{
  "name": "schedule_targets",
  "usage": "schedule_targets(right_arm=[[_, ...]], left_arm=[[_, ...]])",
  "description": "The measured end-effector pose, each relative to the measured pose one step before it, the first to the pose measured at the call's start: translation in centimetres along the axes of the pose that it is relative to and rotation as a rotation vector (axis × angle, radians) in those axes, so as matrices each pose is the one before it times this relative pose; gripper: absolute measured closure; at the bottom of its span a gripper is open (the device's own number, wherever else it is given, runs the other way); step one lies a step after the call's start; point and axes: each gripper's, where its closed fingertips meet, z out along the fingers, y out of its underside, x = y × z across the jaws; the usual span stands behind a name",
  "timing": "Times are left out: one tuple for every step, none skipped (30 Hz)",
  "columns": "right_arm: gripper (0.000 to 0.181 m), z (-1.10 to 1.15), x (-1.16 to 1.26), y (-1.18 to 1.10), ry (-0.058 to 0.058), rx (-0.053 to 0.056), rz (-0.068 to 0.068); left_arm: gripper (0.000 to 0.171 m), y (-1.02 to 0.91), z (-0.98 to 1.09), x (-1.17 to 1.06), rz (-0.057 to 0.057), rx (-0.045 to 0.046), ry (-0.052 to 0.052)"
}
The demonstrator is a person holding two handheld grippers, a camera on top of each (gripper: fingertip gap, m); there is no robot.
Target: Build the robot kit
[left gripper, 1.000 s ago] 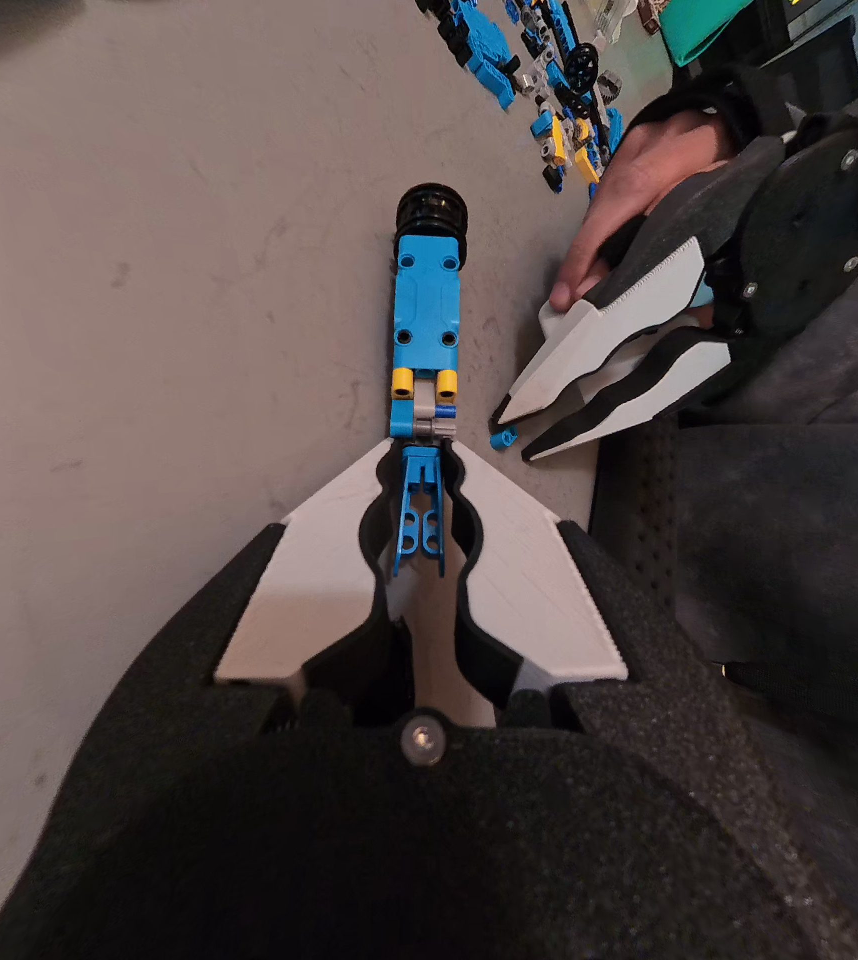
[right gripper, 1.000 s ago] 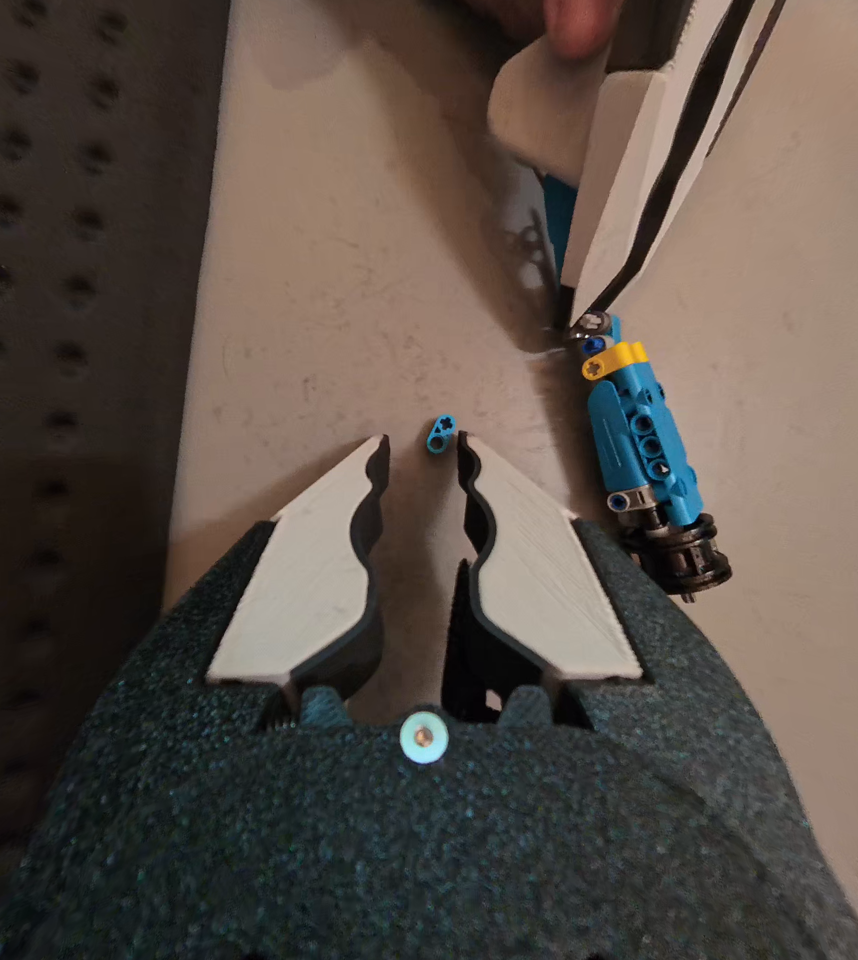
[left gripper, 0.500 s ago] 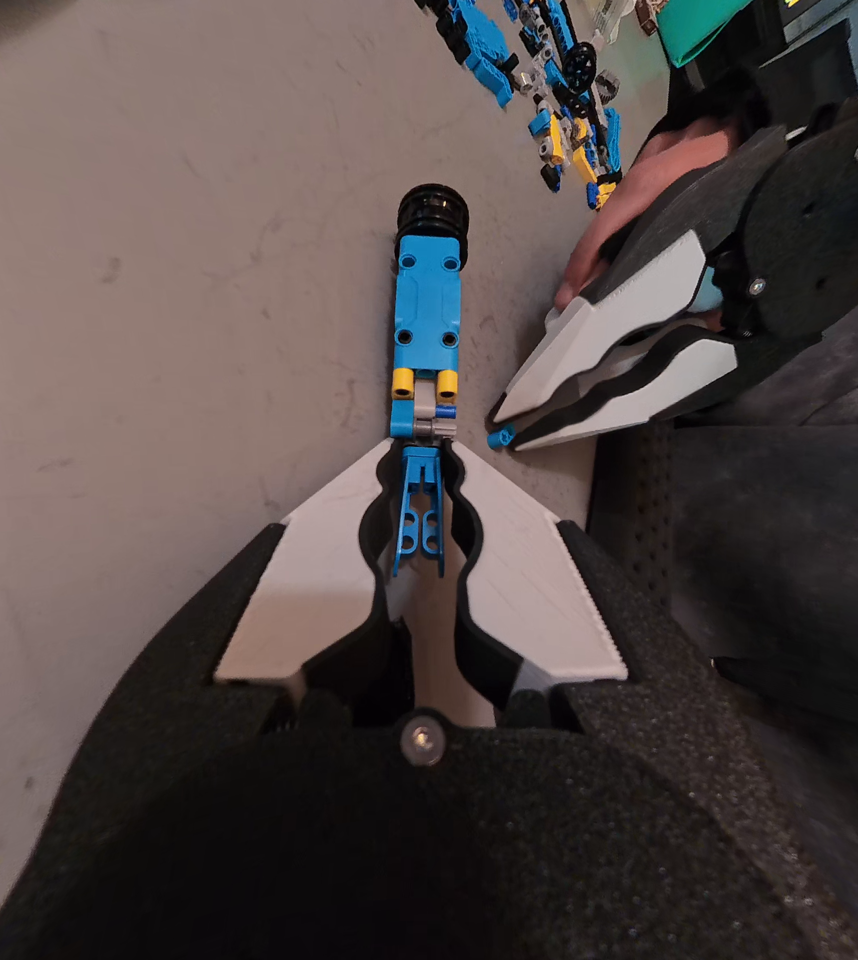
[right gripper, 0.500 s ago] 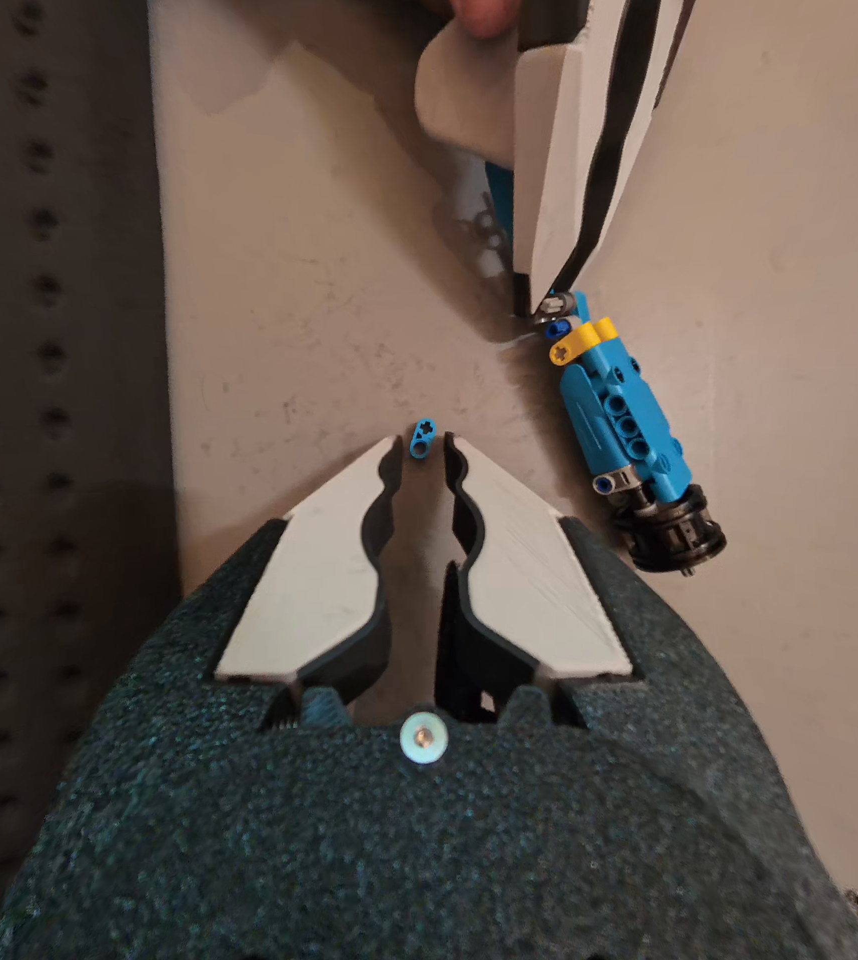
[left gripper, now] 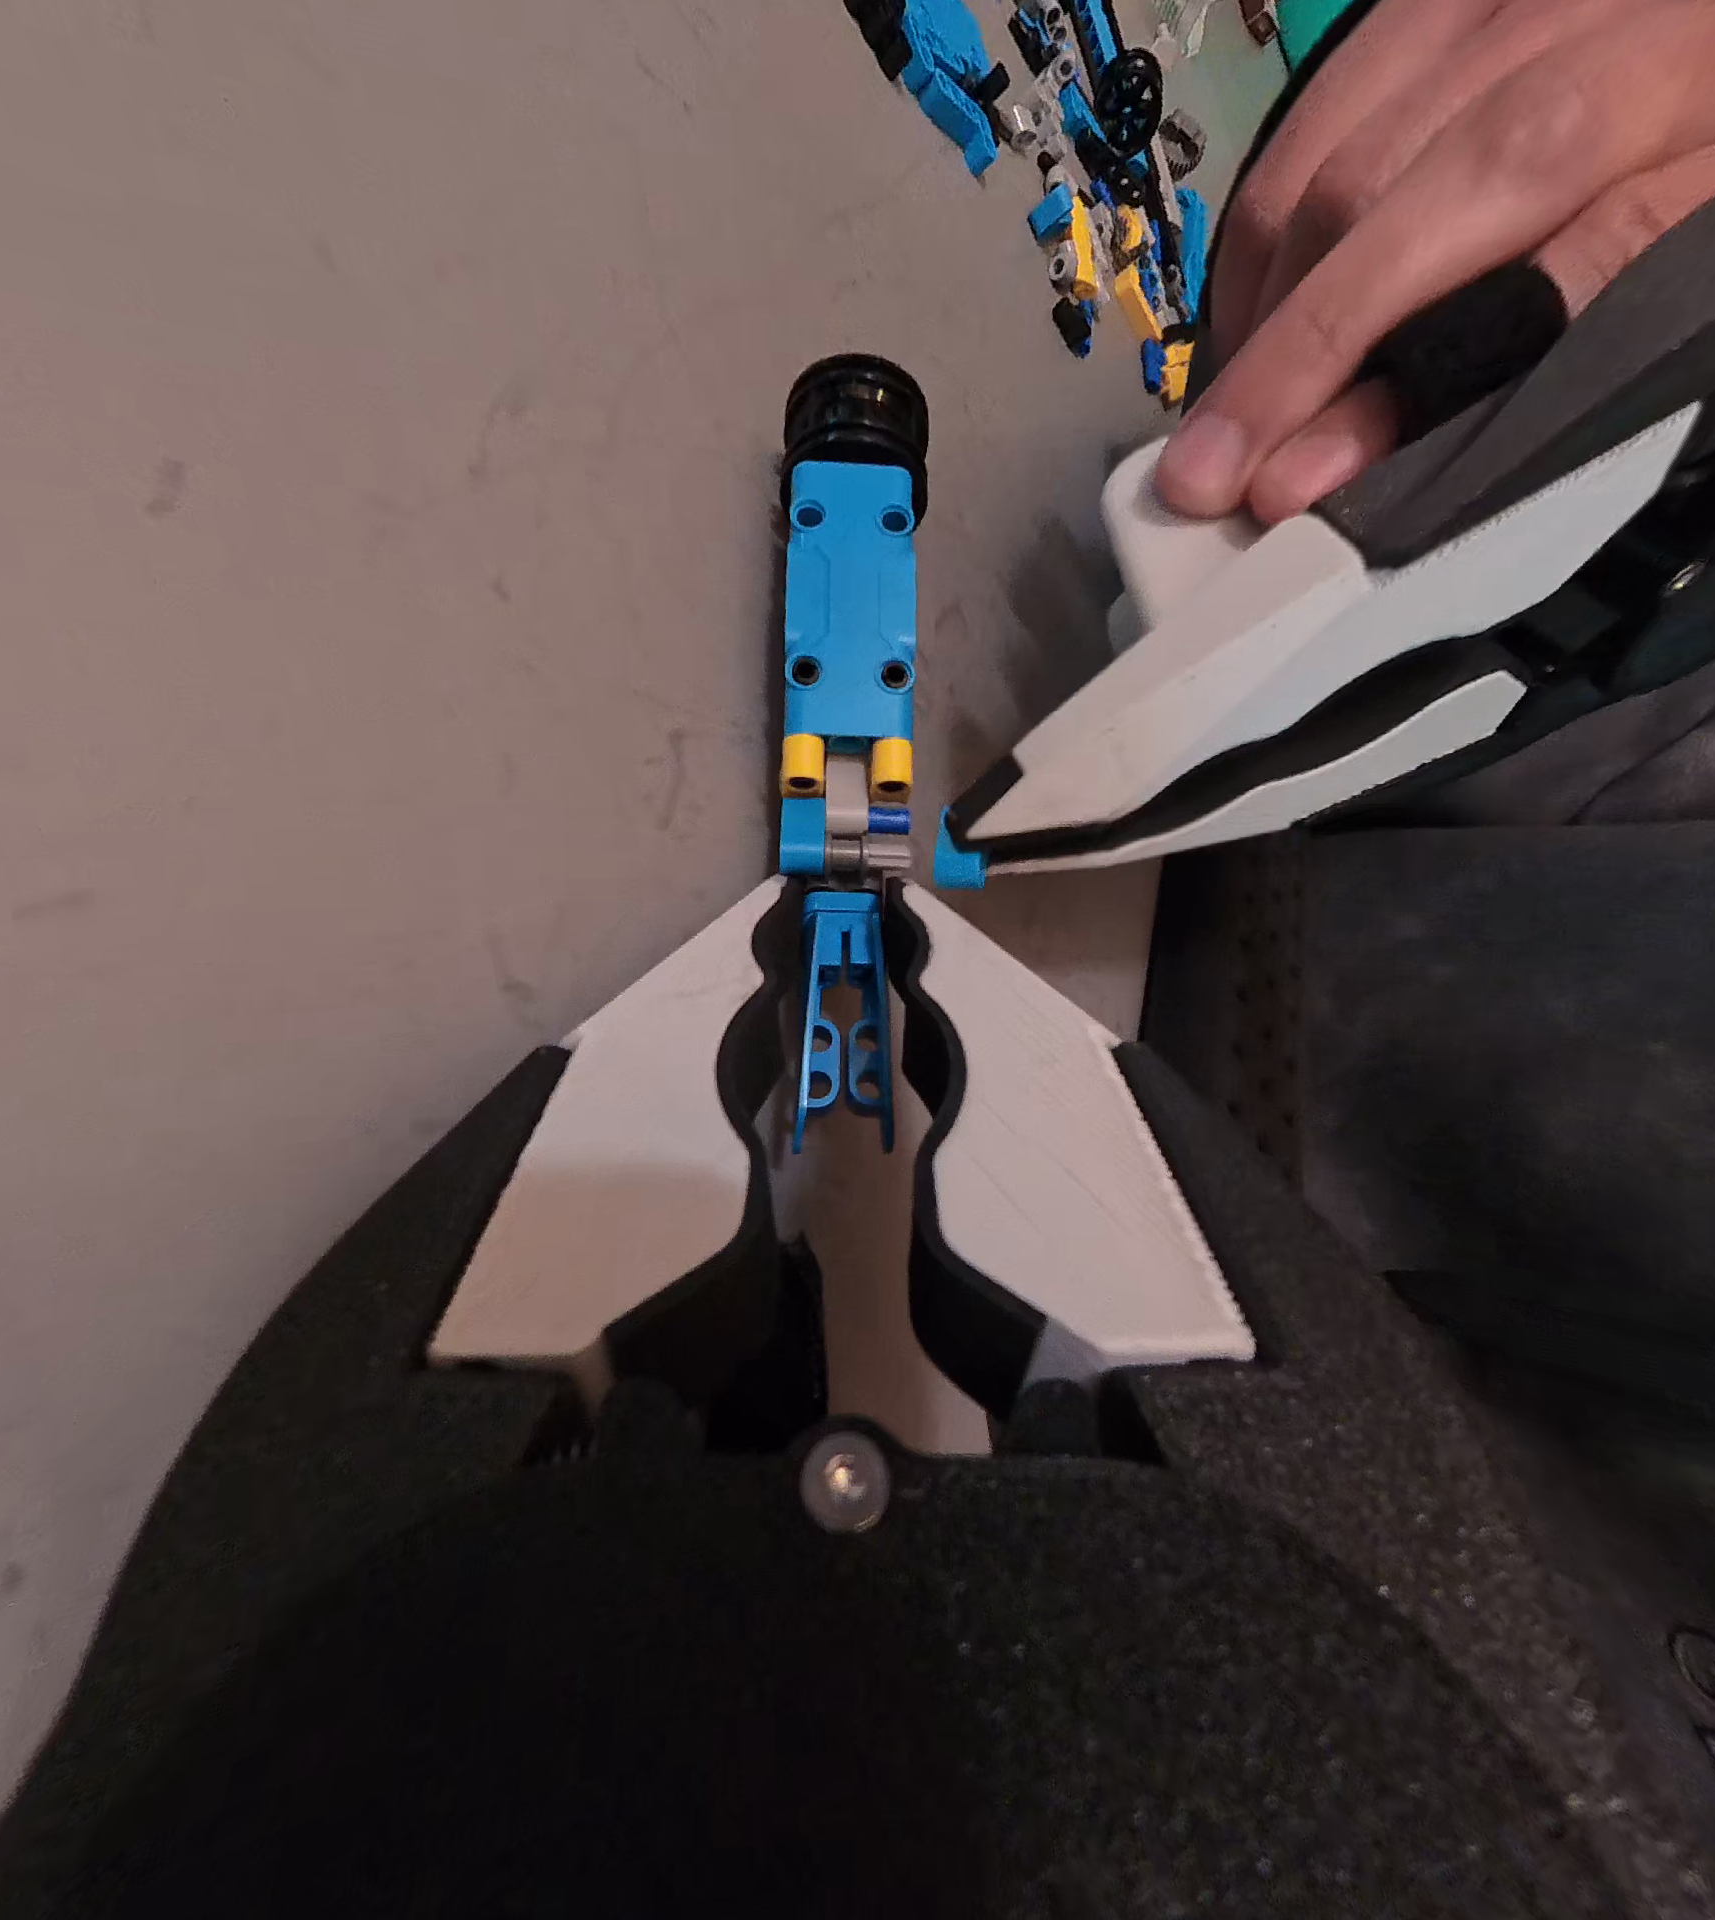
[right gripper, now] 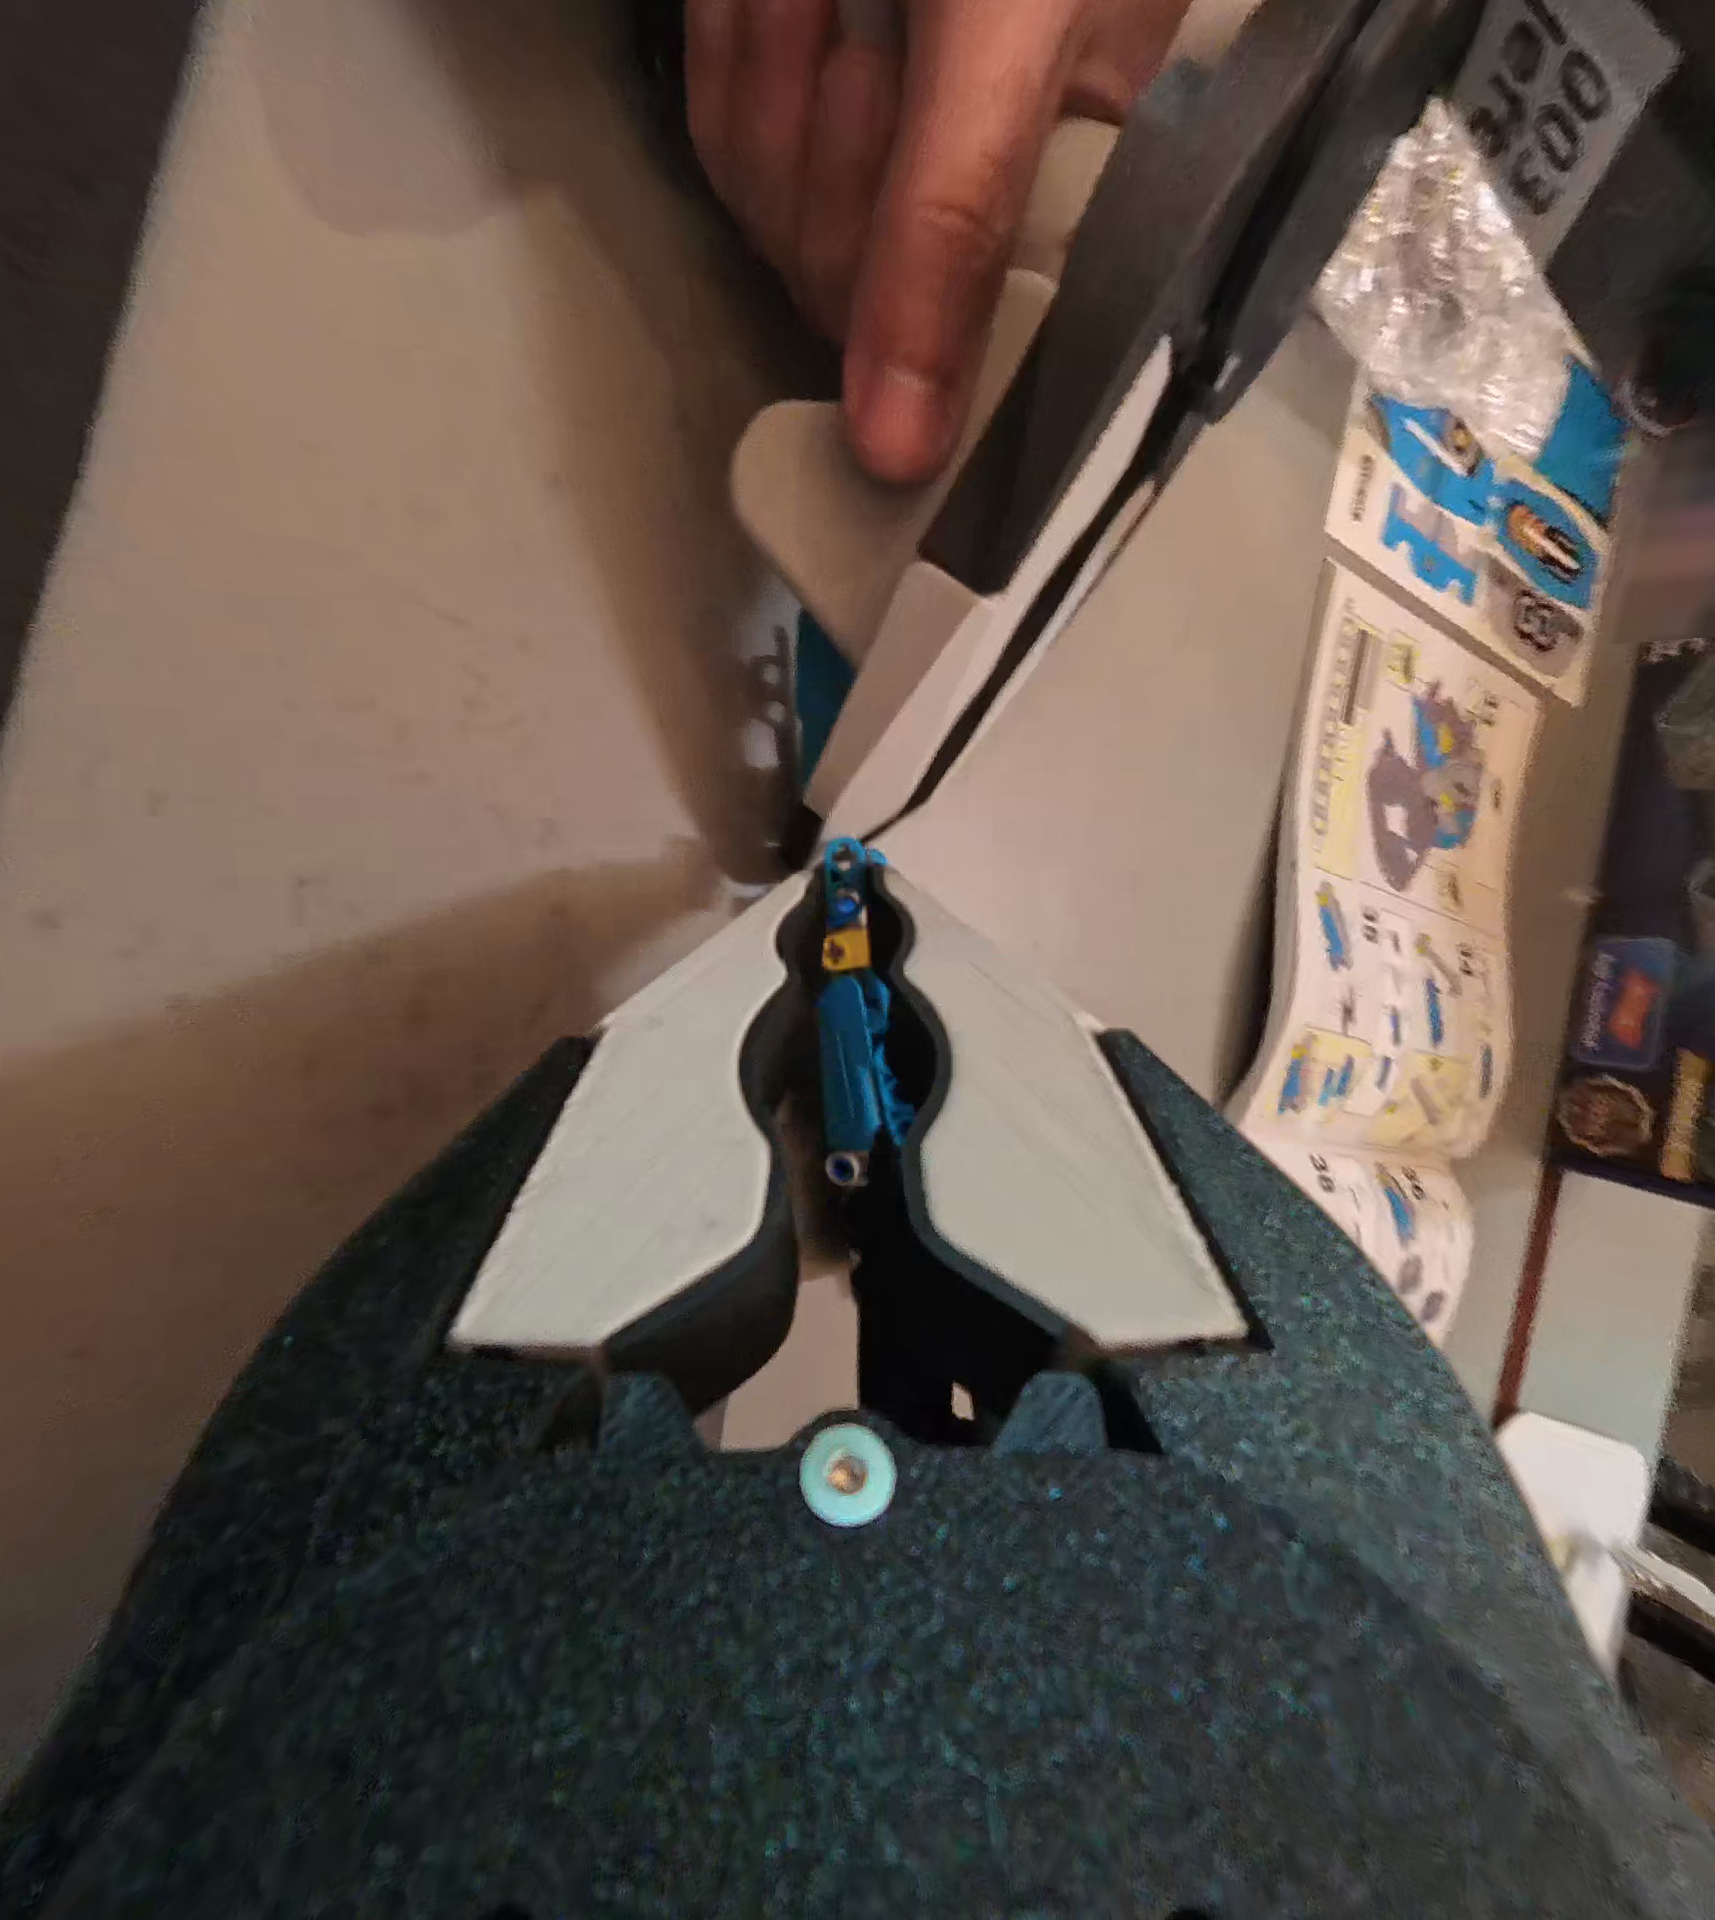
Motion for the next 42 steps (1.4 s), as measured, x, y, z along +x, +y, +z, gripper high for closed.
schedule_targets(right_arm=[[0.175,0.172,-0.026,-0.015,-0.0089,0.0049,-0.0003],[0.175,0.145,0.033,0.131,0.0014,-0.0011,-0.0048],[0.175,0.100,0.120,0.163,0.0089,-0.0019,0.0001],[0.175,0.086,0.064,0.076,0.0061,0.0019,0.0068],[0.175,0.040,-0.033,0.036,-0.0021,0.0029,0.0100],[0.175,-0.025,-0.054,0.044,-0.0073,-0.0009,0.0062],[0.175,-0.002,-0.056,0.032,-0.0062,-0.0027,0.0059],[0.175,0.001,-0.045,0.052,-0.0014,-0.0045,0.0006],[0.175,-0.028,0.010,-0.058,0.0065,0.0011,-0.0044],[0.175,-0.004,-0.039,0.004,0.0032,-0.0029,-0.0024],[0.175,0.031,-0.031,0.086,-0.0011,-0.0074,0.0015],[0.175,0.017,-0.014,0.010,-0.0027,-0.0003,0.0058],[0.175,-0.039,-0.024,-0.030,-0.0056,0.0027,0.0083],[0.175,-0.028,-0.036,-0.024,-0.0044,0.0003,0.0057],[0.175,0.083,0.014,0.217,0.0049,-0.0182,-0.0044],[0.175,0.100,-0.030,0.138,0.0086,-0.0133,-0.0137],[0.175,-0.012,0.008,-0.052,0.0065,-0.0006,-0.0083],[0.175,-0.005,0.008,-0.003,-0.0014,-0.0007,0.0042],[0.175,0.005,0.043,0.000,-0.0038,0.0025,0.0076],[0.175,0.000,0.040,-0.003,-0.0048,0.0041,0.0081],[0.175,0.000,-0.010,0.017,-0.0061,0.0026,0.0054],[0.175,-0.020,0.078,0.013,0.0016,-0.0005,0.0021],[0.175,-0.005,0.081,0.033,0.0054,-0.0039,-0.0046],[0.174,0.025,0.130,0.086,0.0117,-0.0087,-0.0099],[0.175,0.009,0.059,0.008,0.0089,-0.0060,-0.0131],[0.174,0.008,0.001,-0.020,0.0032,-0.0043,-0.0067],[0.175,-0.007,0.027,-0.018,0.0042,-0.0018,-0.0056],[0.175,0.008,0.083,0.029,0.0094,-0.0012,-0.0090],[0.175,0.065,0.078,0.082,0.0130,-0.0046,-0.0136],[0.175,0.020,-0.001,0.007,0.0114,-0.0019,-0.0178],[0.175,0.024,-0.013,-0.002,0.0119,-0.0030,-0.0195],[0.175,0.034,-0.024,0.032,0.0067,-0.0058,-0.0130],[0.175,0.034,-0.050,0.032,-0.0009,-0.0059,-0.0021],[0.174,0.034,-0.038,0.008,-0.0015,-0.0016,0.0001],[0.174,0.076,-0.029,0.058,0.0009,-0.0035,-0.0017],[0.175,0.124,-0.141,0.086,-0.0031,-0.0052,-0.0047],[0.174,0.109,-0.126,-0.060,0.0041,0.0029,-0.0081],[0.175,0.081,0.068,-0.147,0.0214,0.0078,-0.0119],[0.175,0.055,0.122,-0.092,0.0254,0.0053,-0.0126],[0.175,0.049,0.067,-0.015,0.0228,0.0026,-0.0104],[0.175,0.033,0.094,0.044,0.0238,0.0005,-0.0088],[0.175,0.047,-0.226,0.079,0.0061,0.0012,-0.0116]], left_arm=[[0.157,-0.019,-0.024,-0.039,-0.0051,0.00074,0.0014],[0.157,-0.007,-0.020,-0.014,-0.0033,0.00074,0.0003],[0.157,0.005,0.002,-0.018,0.0002,0.00025,-0.0016],[0.157,0.016,0.005,-0.018,0.0016,-0.00043,-0.0033],[0.157,0.003,0.010,0.001,0.0000,0.00018,-0.0006],[0.157,-0.018,-0.004,-0.003,-0.0024,0.00057,0.0014],[0.157,0.001,0.001,-0.004,-0.0033,-0.00003,0.0019],[0.157,0.001,-0.002,-0.001,-0.0027,0.00017,0.0015],[0.157,0.009,0.000,0.006,-0.0002,-0.00003,-0.0001],[0.157,0.010,0.003,0.000,0.0013,-0.00005,-0.0009],[0.157,0.002,-0.009,0.002,-0.0008,0.00003,0.0000],[0.157,-0.002,0.003,-0.001,-0.0025,-0.00038,0.0017],[0.157,-0.002,0.000,0.011,-0.0018,-0.00014,0.0020],[0.157,-0.002,0.001,0.000,0.0001,0.00012,0.0001],[0.157,0.009,0.009,-0.003,0.0028,-0.00046,-0.0024],[0.157,0.016,-0.014,-0.004,0.0020,-0.00065,-0.0012],[0.157,0.001,-0.017,0.019,-0.0014,-0.00055,0.0025],[0.157,0.002,-0.007,0.008,-0.0024,-0.00052,0.0027],[0.157,-0.011,-0.011,0.066,0.0024,-0.00018,0.0031],[0.154,0.014,0.000,0.163,0.0096,-0.00086,0.0064],[0.149,0.025,-0.009,0.227,0.0134,-0.00155,0.0081],[0.145,0.032,-0.005,0.132,0.0085,-0.00126,0.0040],[0.144,-0.002,-0.001,0.075,0.0011,-0.00077,0.0034],[0.142,0.005,-0.010,0.113,-0.0005,-0.00076,0.0073],[0.139,0.002,-0.016,0.121,0.0004,-0.00034,0.0086],[0.138,-0.016,-0.023,0.084,-0.0003,0.00002,0.0067],[0.135,-0.051,-0.022,0.140,-0.0021,0.00153,0.0108],[0.131,-0.114,-0.054,0.100,-0.0061,0.00518,0.0107],[0.129,-0.136,-0.068,-0.003,-0.0135,0.00657,0.0081],[0.130,-0.062,-0.055,-0.044,-0.0177,0.00224,0.0089],[0.130,-0.068,-0.048,-0.041,-0.0148,0.00300,0.0062],[0.130,-0.060,-0.056,-0.058,-0.0096,0.00365,0.0017],[0.130,-0.078,-0.056,-0.063,-0.0063,0.00449,-0.0003],[0.130,-0.138,-0.076,-0.122,-0.0045,0.00920,-0.0057],[0.132,-0.263,-0.121,-0.246,-0.0055,0.01653,-0.0135],[0.137,-0.343,-0.170,-0.337,-0.0080,0.02136,-0.0176],[0.144,-0.342,-0.194,-0.358,-0.0085,0.02222,-0.0178],[0.151,-0.214,-0.125,-0.281,-0.0036,0.01469,-0.0151],[0.152,-0.018,-0.022,-0.081,0.0072,0.00218,-0.0087],[0.151,0.176,0.079,-0.084,0.0180,-0.00833,-0.0153],[0.150,0.235,0.145,-0.062,0.0173,-0.01302,-0.0155],[0.150,0.173,0.127,-0.057,0.0077,-0.00983,-0.0104]])
